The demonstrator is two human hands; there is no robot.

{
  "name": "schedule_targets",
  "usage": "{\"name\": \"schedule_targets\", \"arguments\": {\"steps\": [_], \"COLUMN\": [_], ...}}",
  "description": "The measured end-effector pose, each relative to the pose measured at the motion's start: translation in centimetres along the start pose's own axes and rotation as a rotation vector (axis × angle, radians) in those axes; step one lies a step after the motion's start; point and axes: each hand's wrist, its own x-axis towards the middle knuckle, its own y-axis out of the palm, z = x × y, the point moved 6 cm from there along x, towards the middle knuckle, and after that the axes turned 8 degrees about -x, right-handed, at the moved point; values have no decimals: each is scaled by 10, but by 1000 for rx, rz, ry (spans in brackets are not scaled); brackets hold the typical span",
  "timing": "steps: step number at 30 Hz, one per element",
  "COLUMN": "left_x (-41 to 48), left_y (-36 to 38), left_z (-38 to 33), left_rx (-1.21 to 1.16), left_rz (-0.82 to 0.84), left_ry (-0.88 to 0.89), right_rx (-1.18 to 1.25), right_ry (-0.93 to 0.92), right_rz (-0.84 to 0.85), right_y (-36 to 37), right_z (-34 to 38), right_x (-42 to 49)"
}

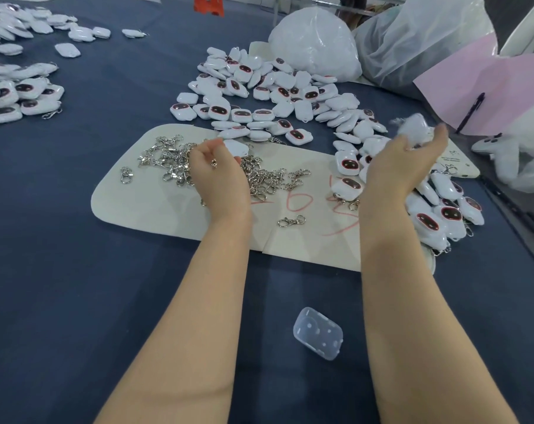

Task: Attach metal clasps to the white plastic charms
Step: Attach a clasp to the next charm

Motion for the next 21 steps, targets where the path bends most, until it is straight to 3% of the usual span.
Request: {"name": "schedule_targets", "arguments": {"steps": [5,8,12,16,21], "left_x": [-2,-2,-4,-11,-12], "left_y": [2,2,5,13,16], "left_z": [0,0,3,10,13], "left_rx": [34,54,89,128,155], "left_rz": [8,15,47,115,148], "left_ry": [19,45,76,102,122], "right_rx": [-452,-761,-1186,-1289,-1280], "right_ry": [-357,-367,-219,-125,-195], "right_rz": [233,458,501,472,443], "right_y": [40,74,93,94,93], "right_z": [8,-7,-30,-42,-43], "right_x": [-21,-25,-12,-2,0]}}
